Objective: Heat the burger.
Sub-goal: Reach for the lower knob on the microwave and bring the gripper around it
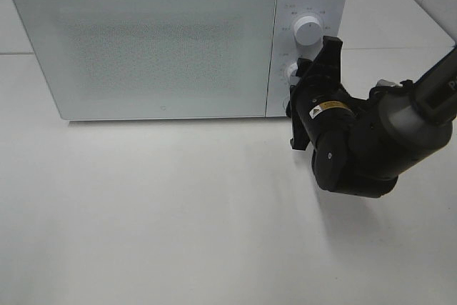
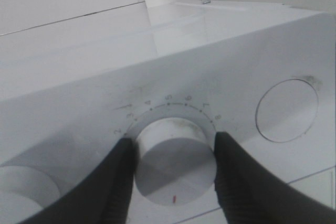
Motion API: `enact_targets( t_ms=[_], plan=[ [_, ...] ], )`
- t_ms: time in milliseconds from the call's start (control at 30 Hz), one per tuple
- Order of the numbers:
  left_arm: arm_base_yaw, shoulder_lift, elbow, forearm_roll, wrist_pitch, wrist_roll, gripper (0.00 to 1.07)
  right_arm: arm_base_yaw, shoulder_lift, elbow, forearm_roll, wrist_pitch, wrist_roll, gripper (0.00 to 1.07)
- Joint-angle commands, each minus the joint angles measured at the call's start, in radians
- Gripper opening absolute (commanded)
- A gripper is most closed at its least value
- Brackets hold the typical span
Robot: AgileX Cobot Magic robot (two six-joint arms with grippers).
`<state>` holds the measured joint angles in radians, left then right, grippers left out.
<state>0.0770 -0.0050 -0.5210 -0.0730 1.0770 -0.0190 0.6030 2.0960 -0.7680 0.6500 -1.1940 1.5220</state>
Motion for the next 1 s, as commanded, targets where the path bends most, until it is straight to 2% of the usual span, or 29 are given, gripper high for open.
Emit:
enact_targets(
  t_ms=[33,900,1000],
  plan=[
    [0.003,-0.019,0.004,-0.009,-0.009,0.001,0.98,0.015,-0.010,-0.035,-0.171,-0.177,0.037,0.00],
    [0.003,-0.019,0.004,-0.009,-0.009,0.001,0.98,0.015,-0.010,-0.035,-0.120,-0.200,-0.104,0.08],
    [0.003,-0.019,0.004,-0.009,-0.009,0.001,0.98,0.015,-0.010,-0.035,-0.101,-0.199,-0.119,0.13]
  ],
)
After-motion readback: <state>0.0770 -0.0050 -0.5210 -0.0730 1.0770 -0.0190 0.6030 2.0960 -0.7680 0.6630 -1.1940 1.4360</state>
